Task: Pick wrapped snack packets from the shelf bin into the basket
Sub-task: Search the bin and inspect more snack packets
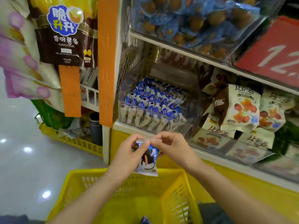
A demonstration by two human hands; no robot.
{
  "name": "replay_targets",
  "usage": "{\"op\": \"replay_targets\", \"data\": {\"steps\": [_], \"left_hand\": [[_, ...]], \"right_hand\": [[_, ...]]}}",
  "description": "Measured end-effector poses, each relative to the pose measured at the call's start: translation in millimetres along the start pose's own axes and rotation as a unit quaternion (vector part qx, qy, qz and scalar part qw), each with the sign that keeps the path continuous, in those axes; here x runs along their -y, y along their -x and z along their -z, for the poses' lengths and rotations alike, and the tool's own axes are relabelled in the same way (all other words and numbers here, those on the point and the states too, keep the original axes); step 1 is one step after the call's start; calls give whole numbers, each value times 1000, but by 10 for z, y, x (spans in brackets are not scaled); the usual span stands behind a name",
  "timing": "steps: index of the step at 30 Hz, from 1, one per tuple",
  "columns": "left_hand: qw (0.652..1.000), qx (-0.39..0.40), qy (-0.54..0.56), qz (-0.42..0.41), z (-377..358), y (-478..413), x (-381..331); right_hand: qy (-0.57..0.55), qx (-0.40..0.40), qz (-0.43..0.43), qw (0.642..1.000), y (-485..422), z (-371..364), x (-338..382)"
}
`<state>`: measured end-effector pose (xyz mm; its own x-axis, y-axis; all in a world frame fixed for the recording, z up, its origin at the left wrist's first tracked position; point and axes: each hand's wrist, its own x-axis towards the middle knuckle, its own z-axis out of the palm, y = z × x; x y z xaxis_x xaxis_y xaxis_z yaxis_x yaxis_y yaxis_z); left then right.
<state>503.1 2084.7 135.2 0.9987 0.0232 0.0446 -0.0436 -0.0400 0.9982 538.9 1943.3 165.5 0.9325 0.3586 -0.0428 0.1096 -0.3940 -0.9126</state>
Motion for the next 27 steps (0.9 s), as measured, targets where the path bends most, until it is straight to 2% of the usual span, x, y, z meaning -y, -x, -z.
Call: {"op": "replay_targets", "data": {"steps": [3, 5, 7, 10, 13, 15, 18, 21, 24, 26, 27], "left_hand": [[999, -27, -36, 12, -46, -4, 74], [998, -35, -29, 44, -81, -21, 127], [996, -48, -9, 77, -106, -40, 168], [992, -59, 22, 111, -118, -84, 171], [984, -39, 57, 167, -134, -121, 170], [977, -27, 58, 203, -149, -100, 175], [978, -54, 70, 189, -161, -61, 195], [978, -118, 84, 147, -102, -75, 189], [981, -160, 50, 97, 0, -118, 191], [983, -168, 3, 68, 55, -138, 203], [984, -167, -19, 57, 71, -146, 212]], "right_hand": [[6, -15, 32, 999, 48, -40, -129], [97, -50, 89, 990, 62, -55, -192], [202, -66, 150, 965, 47, -58, -232], [257, -72, 178, 947, -8, -59, -258], [201, -123, 127, 963, -58, -52, -277], [118, -158, 53, 979, -104, -39, -300], [-22, -161, -65, 984, -165, -34, -302], [-176, -125, -123, 969, -154, -46, -285], [-140, -7, -166, 976, -97, -48, -281], [-58, 58, -167, 983, -58, -77, -320], [12, 63, -135, 989, -41, -96, -348]]}}
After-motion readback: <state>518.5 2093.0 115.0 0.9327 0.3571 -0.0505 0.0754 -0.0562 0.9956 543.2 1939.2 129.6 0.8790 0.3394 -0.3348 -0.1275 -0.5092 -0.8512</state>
